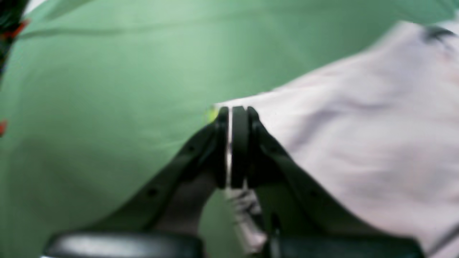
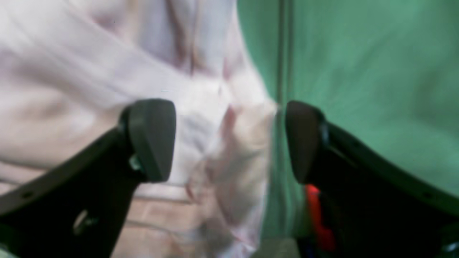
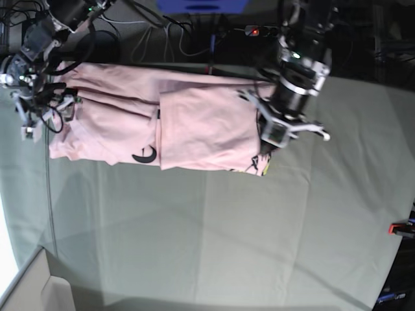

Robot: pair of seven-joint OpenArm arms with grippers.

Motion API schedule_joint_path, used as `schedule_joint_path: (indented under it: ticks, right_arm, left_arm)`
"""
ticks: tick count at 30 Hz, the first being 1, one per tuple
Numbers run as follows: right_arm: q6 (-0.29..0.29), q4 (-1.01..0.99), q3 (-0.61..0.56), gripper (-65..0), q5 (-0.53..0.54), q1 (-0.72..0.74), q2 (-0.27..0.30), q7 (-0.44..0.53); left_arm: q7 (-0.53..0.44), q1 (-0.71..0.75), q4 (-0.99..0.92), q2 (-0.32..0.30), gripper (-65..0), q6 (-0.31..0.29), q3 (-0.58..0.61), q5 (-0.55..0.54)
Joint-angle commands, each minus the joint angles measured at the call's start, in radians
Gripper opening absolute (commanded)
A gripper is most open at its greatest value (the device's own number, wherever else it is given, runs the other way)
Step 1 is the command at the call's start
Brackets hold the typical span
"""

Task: Layout the t-shirt on the table in an organized manner, then fold the t-shirt properly
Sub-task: 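Release the folded end and raise the left gripper away, then lift the strip end with the right gripper and fold it over the stack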

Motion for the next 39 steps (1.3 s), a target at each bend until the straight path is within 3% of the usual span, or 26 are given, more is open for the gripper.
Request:
schedule_joint_path:
  ticks: [1, 9, 15, 20, 25, 30, 35, 39]
  right_arm:
    - [-0.002, -0.003, -0.001, -16.9, 0.012, 0.013, 0.024, 0.023]
    - [-0.002, -0.073, -0.003, -17.2, 0.012, 0.013, 0.022, 0.026]
    - [-0.002, -0.080, -0.003, -19.8, 0.015, 0.011, 0.019, 0.020]
    - [-0.002, -0.081, -0.003, -36.9, 0.015, 0.011, 0.001, 0.018]
    - [-0.002, -0.078, -0.004, -65.0, 0.013, 0.007, -0.019, 0.018]
    - [-0.002, 0.002, -0.004, -65.0, 0.012, 0.002, -0.033, 0.018]
    - [-0.002, 0.172, -0.004, -65.0, 0.013, -0.017, -0.090, 0.018]
    - [-0.002, 0.309, -0.072, -65.0, 0.015, -0.047, -0.102, 0.018]
  left_arm:
    - [-0.021, -0.001, 0.012, -0.005, -63.5, 0.003, -0.031, -0.031]
    - [-0.017, 0.001, 0.010, -0.079, -63.5, 0.003, -0.201, -0.316]
    - [-0.017, 0.002, 0.010, -0.111, -63.5, 0.003, -0.249, -0.373]
    - [-0.017, 0.002, 0.010, -0.106, -63.5, 0.003, -0.279, -0.374]
    - [-0.017, 0.002, 0.010, -0.111, -63.5, 0.003, -0.287, -0.374]
    - [-0.017, 0.010, 0.010, -0.106, -63.5, 0.003, -0.324, -0.374]
    - [-0.017, 0.024, 0.010, -0.111, -63.5, 0.003, -0.352, -0.373]
    - [-0.017, 0.038, 0.010, -0.112, -63.5, 0.003, -0.387, -0.371]
